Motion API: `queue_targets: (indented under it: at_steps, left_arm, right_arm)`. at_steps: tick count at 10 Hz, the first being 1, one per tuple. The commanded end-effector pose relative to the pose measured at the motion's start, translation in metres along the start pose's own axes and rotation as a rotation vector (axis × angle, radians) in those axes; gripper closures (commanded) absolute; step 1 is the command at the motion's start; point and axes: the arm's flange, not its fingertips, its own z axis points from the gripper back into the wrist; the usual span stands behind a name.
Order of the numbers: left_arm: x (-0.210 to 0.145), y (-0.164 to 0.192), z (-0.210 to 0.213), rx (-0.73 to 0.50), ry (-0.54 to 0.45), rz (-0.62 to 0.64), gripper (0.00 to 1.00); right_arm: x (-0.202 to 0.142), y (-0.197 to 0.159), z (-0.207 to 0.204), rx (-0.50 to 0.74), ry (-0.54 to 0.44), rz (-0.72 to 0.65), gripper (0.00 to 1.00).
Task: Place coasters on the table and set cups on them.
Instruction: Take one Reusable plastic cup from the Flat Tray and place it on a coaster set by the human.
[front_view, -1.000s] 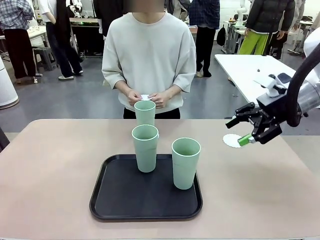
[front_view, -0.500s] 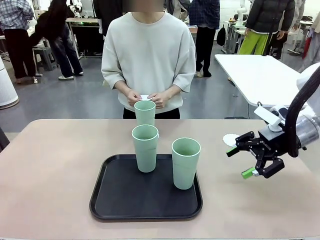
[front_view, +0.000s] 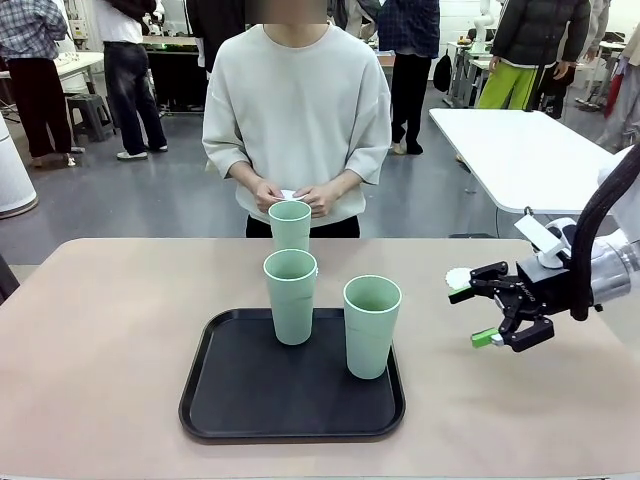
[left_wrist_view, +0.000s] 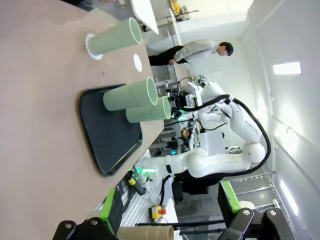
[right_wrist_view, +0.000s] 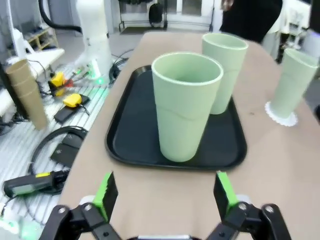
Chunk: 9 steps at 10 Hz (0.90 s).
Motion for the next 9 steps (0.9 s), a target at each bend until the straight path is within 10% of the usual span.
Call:
queue_targets:
  at_steps: [1,9]
  left_arm:
    - [0.002,-0.003,0.001,-0.013,-0.006,-0.008,0.0]
    - [0.002,-0.003,0.001,-0.013,-0.006,-0.008,0.0]
  right_arm:
    - [-0.016,0.006,-0.027,0.005,-0.008,0.005,0.0]
    - [-0.021,-0.003,-0.048,0.035,-0.057,-0.026,0.0]
